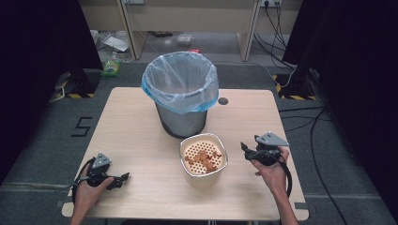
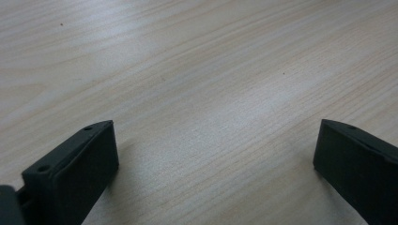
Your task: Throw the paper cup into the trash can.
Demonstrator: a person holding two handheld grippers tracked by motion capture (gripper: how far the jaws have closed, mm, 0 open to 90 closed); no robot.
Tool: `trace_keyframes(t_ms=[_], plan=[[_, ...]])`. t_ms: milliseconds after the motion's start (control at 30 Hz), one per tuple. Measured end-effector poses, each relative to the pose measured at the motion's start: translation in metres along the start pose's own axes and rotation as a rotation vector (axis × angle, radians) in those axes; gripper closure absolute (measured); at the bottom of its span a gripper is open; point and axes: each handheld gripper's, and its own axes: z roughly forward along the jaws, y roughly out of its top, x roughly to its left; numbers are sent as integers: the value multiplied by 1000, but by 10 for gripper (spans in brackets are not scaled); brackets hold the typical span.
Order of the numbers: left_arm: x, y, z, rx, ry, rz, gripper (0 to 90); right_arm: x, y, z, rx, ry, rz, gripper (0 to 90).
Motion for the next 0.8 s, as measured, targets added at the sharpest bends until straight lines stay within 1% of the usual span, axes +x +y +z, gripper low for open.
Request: trace_keyframes(t_ms=[67,100,133,167,233,300,367,400,467,567,633,700,800], plan=[[0,0,0,-1,0,-1,0,1,-10,2,14,2,7,384],[0,0,0,-1,0,-1,0,2,-16,5,36,6,7,381],[0,0,0,-1,0,-1,0,2,-16,5,36,6,7,381],[0,0,0,0,0,-1,0,3,-25,8,62,11,10,379],[0,0,0,0,0,-2,0,5,-34,11,98,15,5,375],[0,0,0,0,-1,-1,0,7,-40,13,114,19,12,375],[0,0,0,0,0,-2,0,7,-42,14,122,22,11,374],[0,0,0,0,-1,-1,0,9,-43,15,148,17,7,362],[0,0,0,0,-1,-1,0,10,-44,15,153,17,8,363],[0,-1,0,-1,-1,-1,0,8,-48,17,168,21,21,364],[0,-1,0,-1,-2,-1,0,6,-51,17,180,22,37,363],[0,-1,0,-1,-2,-1,0,4,-54,18,187,23,63,361],[0,-1,0,-1,-2,0,0,1,-57,18,190,18,65,356]])
